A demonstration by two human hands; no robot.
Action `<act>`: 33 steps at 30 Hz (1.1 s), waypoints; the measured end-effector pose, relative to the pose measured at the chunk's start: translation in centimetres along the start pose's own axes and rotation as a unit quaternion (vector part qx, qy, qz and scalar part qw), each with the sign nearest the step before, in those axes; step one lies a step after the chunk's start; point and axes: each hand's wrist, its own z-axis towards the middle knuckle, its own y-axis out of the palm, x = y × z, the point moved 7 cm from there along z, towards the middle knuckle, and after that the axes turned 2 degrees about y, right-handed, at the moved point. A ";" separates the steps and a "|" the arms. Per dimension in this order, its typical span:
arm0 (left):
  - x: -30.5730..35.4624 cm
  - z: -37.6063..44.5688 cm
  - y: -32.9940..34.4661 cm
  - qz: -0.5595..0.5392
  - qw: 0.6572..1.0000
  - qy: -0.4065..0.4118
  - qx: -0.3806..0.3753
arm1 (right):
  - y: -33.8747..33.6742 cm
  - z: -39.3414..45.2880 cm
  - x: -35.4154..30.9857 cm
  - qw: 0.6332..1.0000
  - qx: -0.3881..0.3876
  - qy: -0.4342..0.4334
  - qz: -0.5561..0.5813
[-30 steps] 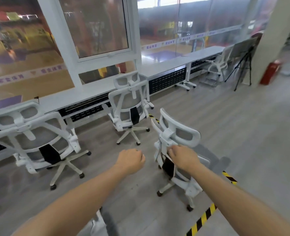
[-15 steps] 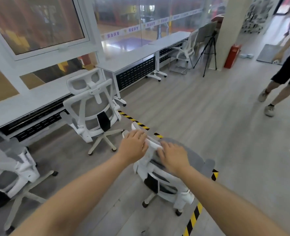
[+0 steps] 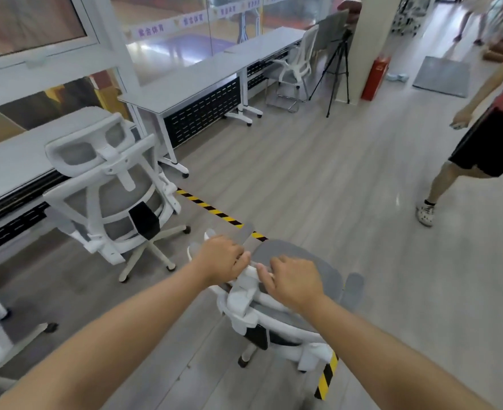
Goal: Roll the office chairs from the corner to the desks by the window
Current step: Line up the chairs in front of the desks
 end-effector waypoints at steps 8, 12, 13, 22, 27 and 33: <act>1.3 3.2 1.0 -0.019 0.996 -0.082 -0.023 | 1.5 3.5 5.5 0.996 -0.001 -0.084 0.014; 4.6 5.1 1.6 0.017 0.992 -0.122 0.035 | 2.3 4.3 10.7 0.986 0.010 -0.153 0.061; 5.5 5.9 1.6 0.029 0.990 -0.132 0.040 | 2.4 4.7 11.8 0.983 0.006 -0.172 0.072; 10.7 7.7 1.3 0.043 0.968 -0.246 0.029 | 2.1 7.4 17.7 0.972 -0.033 -0.214 0.088; 12.9 7.5 1.8 0.059 0.955 -0.290 0.033 | 2.0 7.4 18.3 0.958 -0.075 -0.274 0.042; 15.2 5.3 2.0 0.069 0.943 -0.319 0.058 | 4.0 6.4 18.5 0.956 -0.130 -0.256 0.066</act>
